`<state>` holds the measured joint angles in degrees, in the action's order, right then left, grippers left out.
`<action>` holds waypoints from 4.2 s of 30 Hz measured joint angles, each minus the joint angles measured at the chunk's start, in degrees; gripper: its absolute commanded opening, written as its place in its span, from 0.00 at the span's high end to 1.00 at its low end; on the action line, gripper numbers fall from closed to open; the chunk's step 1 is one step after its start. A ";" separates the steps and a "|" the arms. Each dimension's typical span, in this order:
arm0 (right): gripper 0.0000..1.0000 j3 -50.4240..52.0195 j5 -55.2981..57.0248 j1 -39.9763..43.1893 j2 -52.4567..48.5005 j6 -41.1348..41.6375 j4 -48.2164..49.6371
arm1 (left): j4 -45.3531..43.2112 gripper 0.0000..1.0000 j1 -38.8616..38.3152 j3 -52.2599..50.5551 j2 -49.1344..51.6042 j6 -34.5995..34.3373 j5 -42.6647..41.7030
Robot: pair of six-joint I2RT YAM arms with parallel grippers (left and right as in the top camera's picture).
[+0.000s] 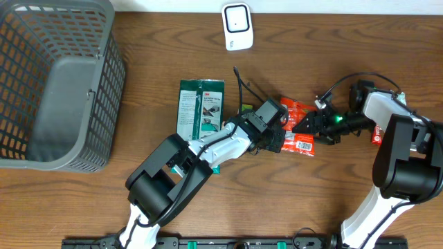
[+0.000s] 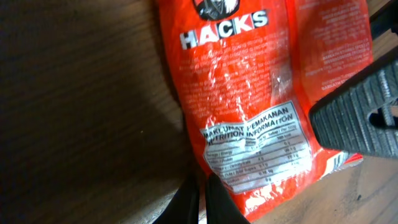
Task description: Scan the item barcode
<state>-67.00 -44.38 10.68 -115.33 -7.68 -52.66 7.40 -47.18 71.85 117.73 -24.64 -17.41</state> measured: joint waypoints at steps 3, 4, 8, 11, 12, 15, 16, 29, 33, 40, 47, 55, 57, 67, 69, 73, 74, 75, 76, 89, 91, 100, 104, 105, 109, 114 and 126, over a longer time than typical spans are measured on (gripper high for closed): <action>0.36 0.57 -1.38 0.00 0.00 -0.57 2.08 | 0.00 0.92 -0.02 0.00 0.00 0.00 0.26; 0.36 0.74 -1.99 0.00 0.00 -0.66 3.65 | 0.02 0.92 -0.02 0.00 0.00 0.00 0.63; 0.36 0.81 -3.06 0.00 0.00 -0.83 7.54 | -0.02 0.92 -0.09 0.00 0.00 0.00 1.57; 0.37 0.81 -3.26 0.00 0.00 -0.94 7.98 | 0.00 0.91 -0.09 0.00 0.00 -0.02 1.95; 0.38 0.81 -3.26 0.00 0.00 -0.96 7.85 | 0.00 0.87 -0.09 0.00 0.00 0.00 2.12; 0.39 0.81 -3.19 0.00 0.00 -1.14 5.92 | -0.02 0.83 -0.09 0.00 0.00 -0.09 2.58; 0.39 0.87 -2.80 0.00 0.00 -1.20 4.20 | 0.00 0.83 -0.09 0.00 0.00 -0.24 2.95; 0.01 1.97 -6.25 0.22 0.63 -1.38 2.25 | -3.91 0.83 -0.09 0.00 0.15 -0.48 10.29; 0.01 1.86 -7.10 2.71 0.98 2.54 7.21 | -3.52 0.83 -0.09 0.00 0.15 -0.46 10.32; 0.01 1.86 -7.30 7.28 0.98 4.44 7.89 | -3.34 0.83 -0.09 0.00 0.15 -0.46 10.32; 0.01 1.79 -7.26 9.18 1.09 5.27 13.88 | -3.39 0.83 -0.09 0.00 0.17 -0.46 10.32; 0.09 2.91 -6.56 7.41 1.75 5.42 20.52 | -2.14 0.83 -0.09 0.00 0.15 -0.46 10.32; 0.17 3.56 -5.66 6.71 1.97 5.90 21.22 | -1.75 0.83 -0.09 0.00 0.17 -0.46 10.32; 0.28 5.81 -6.16 3.93 2.10 6.29 23.04 | -1.62 0.83 -0.11 0.00 0.15 -0.46 10.25; 0.31 6.27 -6.69 3.13 2.10 6.54 23.41 | -1.62 0.83 -0.11 0.00 0.17 -0.46 10.25; 0.39 7.48 -8.02 1.66 2.10 6.82 24.06 | -1.60 0.83 -0.09 0.00 0.15 -0.46 10.25; 0.41 7.58 -8.02 1.44 2.08 6.99 24.06 | -1.57 0.83 -0.09 0.00 0.17 -0.46 10.25; 0.44 7.67 -7.87 1.22 2.03 7.13 24.02 | -1.57 0.83 -0.09 0.00 0.15 -0.46 10.25; 0.48 7.80 -7.80 1.11 1.92 7.15 24.06 | -1.55 0.83 -0.09 0.00 0.17 -0.46 10.25; 0.66 9.07 -8.70 1.07 1.16 4.42 23.61 | -1.38 0.83 -0.09 0.00 0.15 -0.44 10.27; 0.68 9.09 -9.14 1.07 0.98 3.98 23.56 | -1.38 0.83 -0.09 0.00 0.17 -0.44 10.27; 0.78 9.49 -9.86 1.09 0.74 2.36 22.93 | -1.44 0.83 -0.09 0.00 0.15 -0.44 10.27; 0.82 9.49 -9.90 1.14 0.94 1.53 22.36 | -1.44 0.83 -0.09 0.00 0.15 -0.44 10.27; 0.83 9.51 -9.86 1.14 1.09 1.36 22.23 | -1.46 0.83 -0.09 0.00 0.15 -0.42 10.27; 0.88 9.77 -9.22 1.14 2.16 0.98 21.90 | -1.44 0.83 -0.11 0.00 -0.13 0.85 10.25; 0.90 10.14 -7.19 1.14 4.37 0.92 21.59 | -1.25 0.78 -0.09 -0.11 -4.57 2.05 10.25; 0.99 10.23 -3.85 1.14 9.11 0.79 20.33 | 8.39 0.75 -0.07 -0.11 -24.72 3.30 12.57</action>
<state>-56.77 -48.23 11.81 -106.21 -6.90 -32.34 15.79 -47.24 71.75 93.01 -21.34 -4.84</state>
